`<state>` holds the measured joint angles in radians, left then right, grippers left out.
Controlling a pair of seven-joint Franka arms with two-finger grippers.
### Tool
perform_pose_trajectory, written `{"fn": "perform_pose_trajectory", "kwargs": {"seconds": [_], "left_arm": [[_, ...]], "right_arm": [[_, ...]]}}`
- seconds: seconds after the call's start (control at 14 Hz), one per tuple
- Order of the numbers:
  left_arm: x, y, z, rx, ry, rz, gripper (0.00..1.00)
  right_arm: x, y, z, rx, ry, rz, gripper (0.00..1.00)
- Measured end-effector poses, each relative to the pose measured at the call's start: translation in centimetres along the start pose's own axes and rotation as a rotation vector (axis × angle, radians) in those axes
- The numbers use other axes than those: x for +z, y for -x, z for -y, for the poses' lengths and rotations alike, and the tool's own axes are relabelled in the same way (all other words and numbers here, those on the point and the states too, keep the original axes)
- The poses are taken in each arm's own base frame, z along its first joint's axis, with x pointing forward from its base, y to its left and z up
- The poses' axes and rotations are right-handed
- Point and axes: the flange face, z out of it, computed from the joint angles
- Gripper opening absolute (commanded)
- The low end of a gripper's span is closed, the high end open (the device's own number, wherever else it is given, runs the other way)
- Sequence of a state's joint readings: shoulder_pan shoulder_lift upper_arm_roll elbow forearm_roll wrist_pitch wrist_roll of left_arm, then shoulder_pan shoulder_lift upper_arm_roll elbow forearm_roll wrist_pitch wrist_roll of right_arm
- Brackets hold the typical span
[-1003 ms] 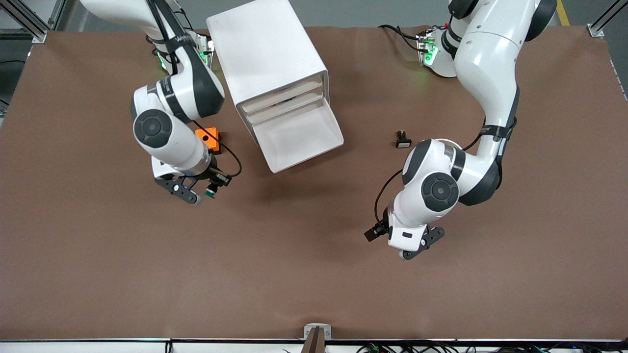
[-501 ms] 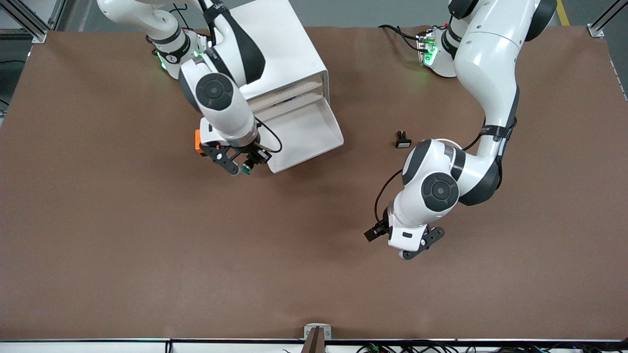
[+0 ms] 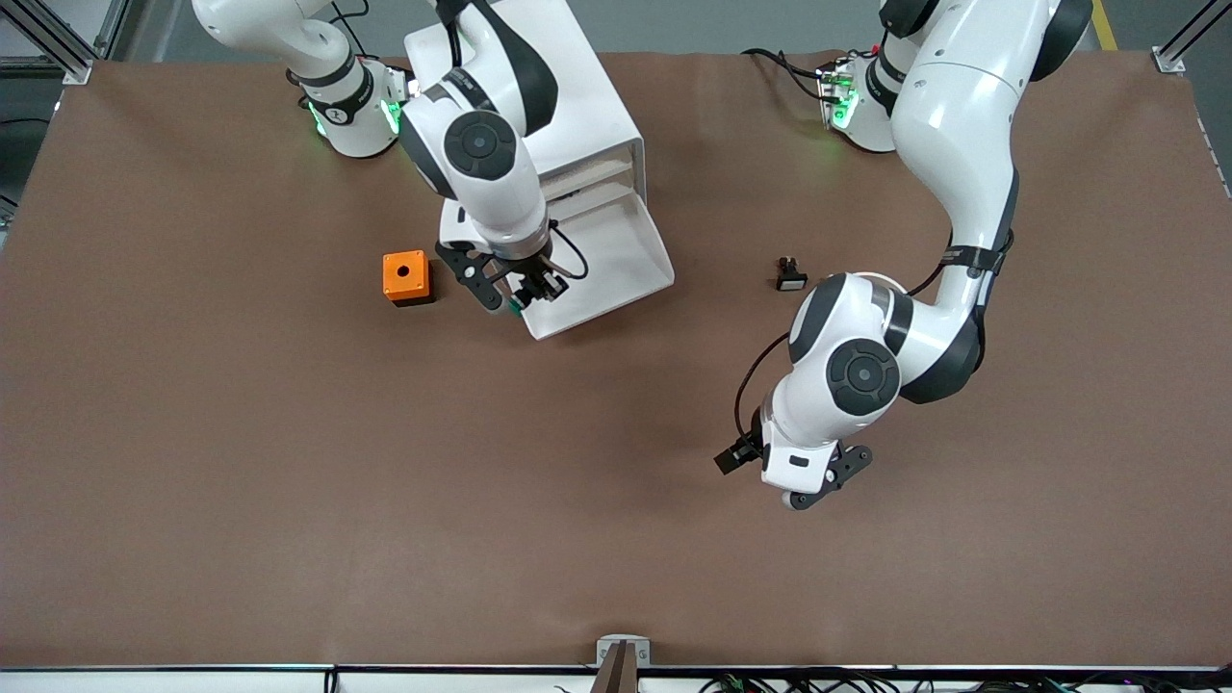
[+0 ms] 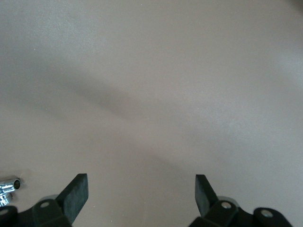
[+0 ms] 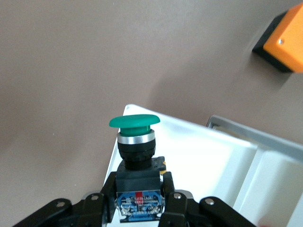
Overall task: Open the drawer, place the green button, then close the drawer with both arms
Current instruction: 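Lift the green button and carry it over the open drawer, then lower the green button into the drawer and open the right gripper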
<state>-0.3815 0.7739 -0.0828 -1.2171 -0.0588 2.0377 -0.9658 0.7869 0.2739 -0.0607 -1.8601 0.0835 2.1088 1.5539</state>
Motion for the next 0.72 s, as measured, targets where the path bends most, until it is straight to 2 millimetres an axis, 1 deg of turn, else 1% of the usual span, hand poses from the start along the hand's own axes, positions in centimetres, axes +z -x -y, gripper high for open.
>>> {"fn": "perform_pose_trajectory", "kwargs": {"seconds": [0.36, 0.72], "left_arm": [[0.0, 0.0, 0.0, 0.000, 0.000, 0.000, 0.99], [0.0, 0.0, 0.0, 0.000, 0.000, 0.000, 0.99]], "right_arm": [[3.0, 4.1, 0.3, 0.091, -0.009, -0.006, 0.00], [6.3, 6.0, 0.7, 0.147, -0.009, -0.013, 0.00]]}}
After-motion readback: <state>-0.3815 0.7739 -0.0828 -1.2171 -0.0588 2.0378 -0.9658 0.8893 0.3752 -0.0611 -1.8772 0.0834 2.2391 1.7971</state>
